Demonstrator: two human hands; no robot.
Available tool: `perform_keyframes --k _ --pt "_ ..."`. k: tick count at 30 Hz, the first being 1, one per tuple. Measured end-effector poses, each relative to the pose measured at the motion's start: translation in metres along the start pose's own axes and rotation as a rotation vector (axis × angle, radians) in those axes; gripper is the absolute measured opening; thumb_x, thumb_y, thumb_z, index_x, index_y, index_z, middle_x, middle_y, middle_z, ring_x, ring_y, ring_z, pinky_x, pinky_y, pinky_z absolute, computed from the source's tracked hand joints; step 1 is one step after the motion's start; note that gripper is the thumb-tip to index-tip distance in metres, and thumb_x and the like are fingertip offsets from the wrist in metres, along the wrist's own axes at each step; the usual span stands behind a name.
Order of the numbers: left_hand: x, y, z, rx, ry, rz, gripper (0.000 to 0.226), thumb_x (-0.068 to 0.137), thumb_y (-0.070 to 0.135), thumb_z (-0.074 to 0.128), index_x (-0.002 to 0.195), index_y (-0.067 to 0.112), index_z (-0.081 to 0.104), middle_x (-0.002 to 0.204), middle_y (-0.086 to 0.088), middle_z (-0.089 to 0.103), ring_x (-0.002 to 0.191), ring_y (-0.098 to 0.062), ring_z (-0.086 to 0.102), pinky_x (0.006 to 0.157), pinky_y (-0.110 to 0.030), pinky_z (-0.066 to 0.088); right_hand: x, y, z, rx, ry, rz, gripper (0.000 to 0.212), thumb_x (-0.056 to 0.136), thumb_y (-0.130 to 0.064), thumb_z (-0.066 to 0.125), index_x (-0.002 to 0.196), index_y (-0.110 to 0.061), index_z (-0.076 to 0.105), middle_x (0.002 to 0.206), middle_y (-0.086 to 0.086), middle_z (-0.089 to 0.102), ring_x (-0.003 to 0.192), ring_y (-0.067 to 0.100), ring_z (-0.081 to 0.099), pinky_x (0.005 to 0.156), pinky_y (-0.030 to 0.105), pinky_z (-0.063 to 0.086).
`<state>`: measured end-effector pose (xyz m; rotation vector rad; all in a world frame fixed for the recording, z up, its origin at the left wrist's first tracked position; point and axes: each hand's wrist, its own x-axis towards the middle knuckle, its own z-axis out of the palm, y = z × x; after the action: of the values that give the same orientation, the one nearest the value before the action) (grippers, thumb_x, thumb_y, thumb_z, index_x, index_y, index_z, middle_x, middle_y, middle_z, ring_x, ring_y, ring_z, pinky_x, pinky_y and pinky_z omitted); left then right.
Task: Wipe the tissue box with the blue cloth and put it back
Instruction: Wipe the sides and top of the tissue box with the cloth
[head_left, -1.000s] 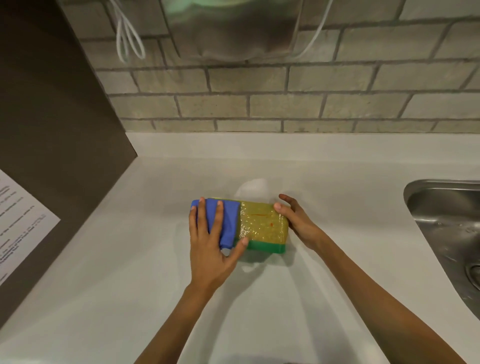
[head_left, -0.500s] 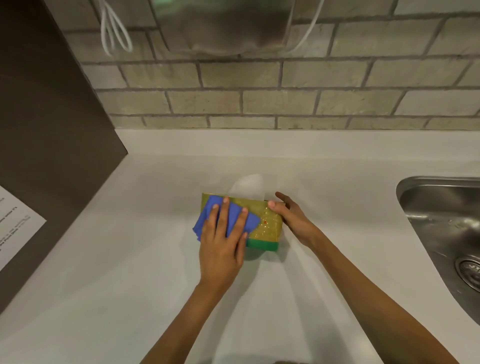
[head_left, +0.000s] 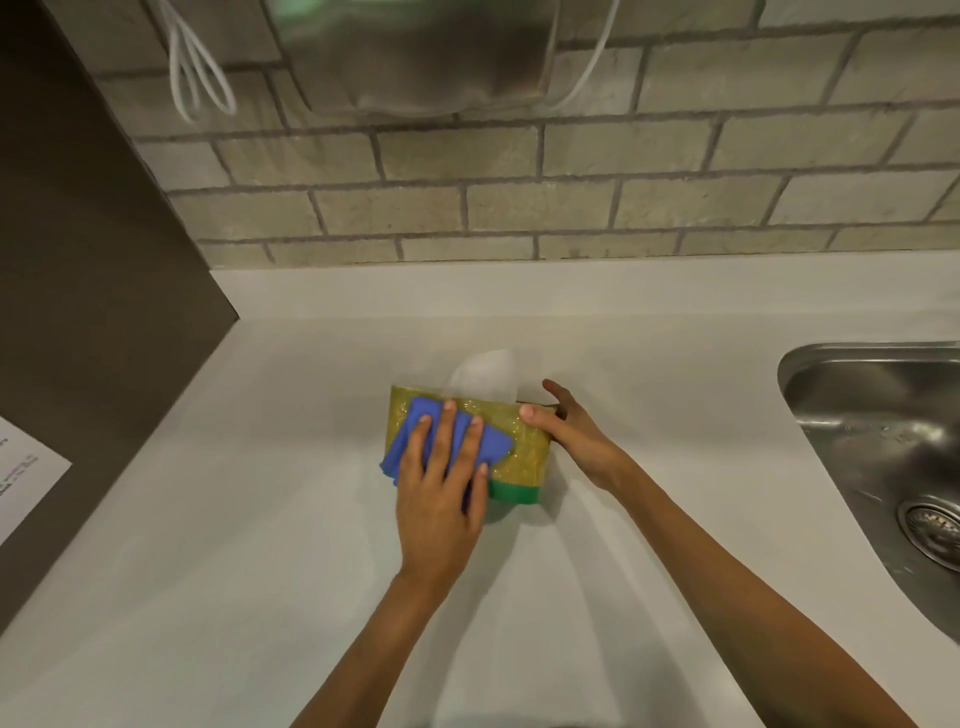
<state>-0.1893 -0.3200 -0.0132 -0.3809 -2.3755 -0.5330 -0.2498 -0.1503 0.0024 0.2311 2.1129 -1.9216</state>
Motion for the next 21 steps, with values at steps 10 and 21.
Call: perform_keyframes --k 10,21 --pt "-0.006 0.010 0.009 0.003 0.016 0.179 0.039 0.088 0.027 0.052 0.126 0.020 0.051 0.129 -0.019 0.060 0.127 -0.034 0.038 0.099 -0.048 0.043 0.000 0.000 0.000 -0.015 0.011 -0.019 0.085 0.078 -0.037 0.067 0.146 -0.024 0.018 0.122 0.005 0.051 0.105 0.013 0.052 0.078 0.014 0.042" --pt "0.022 -0.005 0.009 -0.272 0.180 -0.660 0.039 0.091 0.018 0.054 0.128 0.004 0.053 0.135 -0.025 0.047 0.120 -0.043 0.042 0.099 -0.048 0.040 -0.006 -0.002 0.021 0.022 0.059 -0.138 0.102 0.065 -0.033 0.079 0.143 -0.030 0.014 0.122 -0.005 0.044 0.096 -0.001 0.050 0.065 0.006 0.049"
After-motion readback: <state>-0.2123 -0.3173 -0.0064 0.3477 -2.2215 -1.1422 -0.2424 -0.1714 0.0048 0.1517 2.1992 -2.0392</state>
